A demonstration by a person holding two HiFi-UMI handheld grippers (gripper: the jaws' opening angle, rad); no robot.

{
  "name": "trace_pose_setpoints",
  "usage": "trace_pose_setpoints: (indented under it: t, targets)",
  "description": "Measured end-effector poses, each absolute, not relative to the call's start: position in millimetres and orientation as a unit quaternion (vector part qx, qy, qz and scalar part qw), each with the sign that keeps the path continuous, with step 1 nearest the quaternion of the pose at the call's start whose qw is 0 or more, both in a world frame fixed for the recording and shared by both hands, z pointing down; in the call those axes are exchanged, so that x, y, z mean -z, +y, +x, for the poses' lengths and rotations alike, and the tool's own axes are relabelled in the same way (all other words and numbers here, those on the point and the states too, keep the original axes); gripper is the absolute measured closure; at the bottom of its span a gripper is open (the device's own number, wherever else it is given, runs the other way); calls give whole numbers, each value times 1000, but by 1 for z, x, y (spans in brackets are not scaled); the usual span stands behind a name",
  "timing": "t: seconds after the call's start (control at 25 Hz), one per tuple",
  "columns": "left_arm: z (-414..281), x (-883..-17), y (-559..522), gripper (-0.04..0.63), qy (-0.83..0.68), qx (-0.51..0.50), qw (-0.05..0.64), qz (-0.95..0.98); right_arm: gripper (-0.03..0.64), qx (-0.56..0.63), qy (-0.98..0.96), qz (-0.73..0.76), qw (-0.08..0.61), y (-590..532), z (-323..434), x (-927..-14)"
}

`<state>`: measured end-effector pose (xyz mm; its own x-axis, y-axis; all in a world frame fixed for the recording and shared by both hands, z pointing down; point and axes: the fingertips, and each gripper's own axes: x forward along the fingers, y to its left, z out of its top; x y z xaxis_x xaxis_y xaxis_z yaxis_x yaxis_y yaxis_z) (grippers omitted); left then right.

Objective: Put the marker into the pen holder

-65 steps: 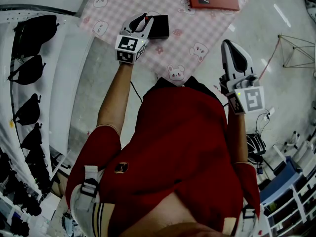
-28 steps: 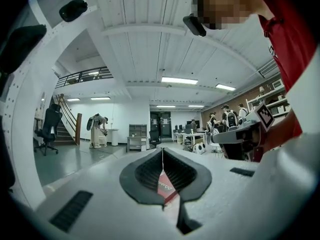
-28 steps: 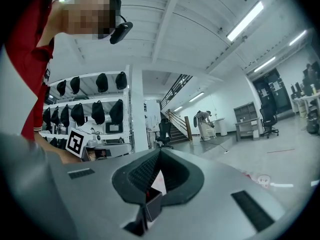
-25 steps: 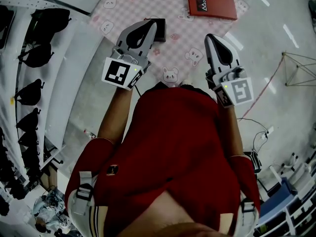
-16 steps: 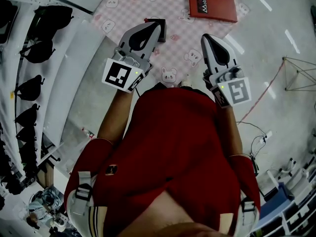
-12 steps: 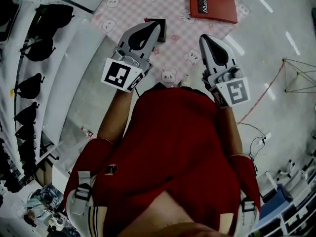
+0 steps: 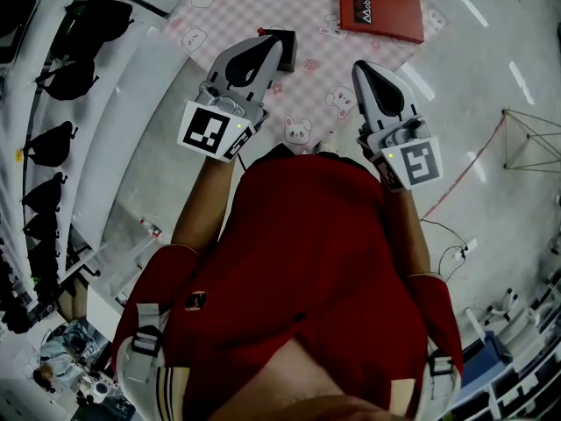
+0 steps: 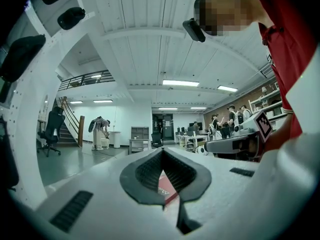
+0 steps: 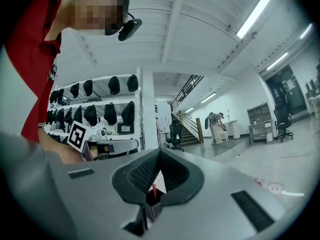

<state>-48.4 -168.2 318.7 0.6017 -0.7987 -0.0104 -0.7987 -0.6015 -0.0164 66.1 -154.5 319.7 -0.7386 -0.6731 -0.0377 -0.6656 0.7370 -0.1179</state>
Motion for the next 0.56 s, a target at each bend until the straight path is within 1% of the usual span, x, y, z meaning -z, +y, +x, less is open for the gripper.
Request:
trace_pose_setpoints:
  t: [0.56]
  targets:
    - [-69,-323,-166,588,466,0,4,-885,618,52,931,-360,37,-154,60,-321]
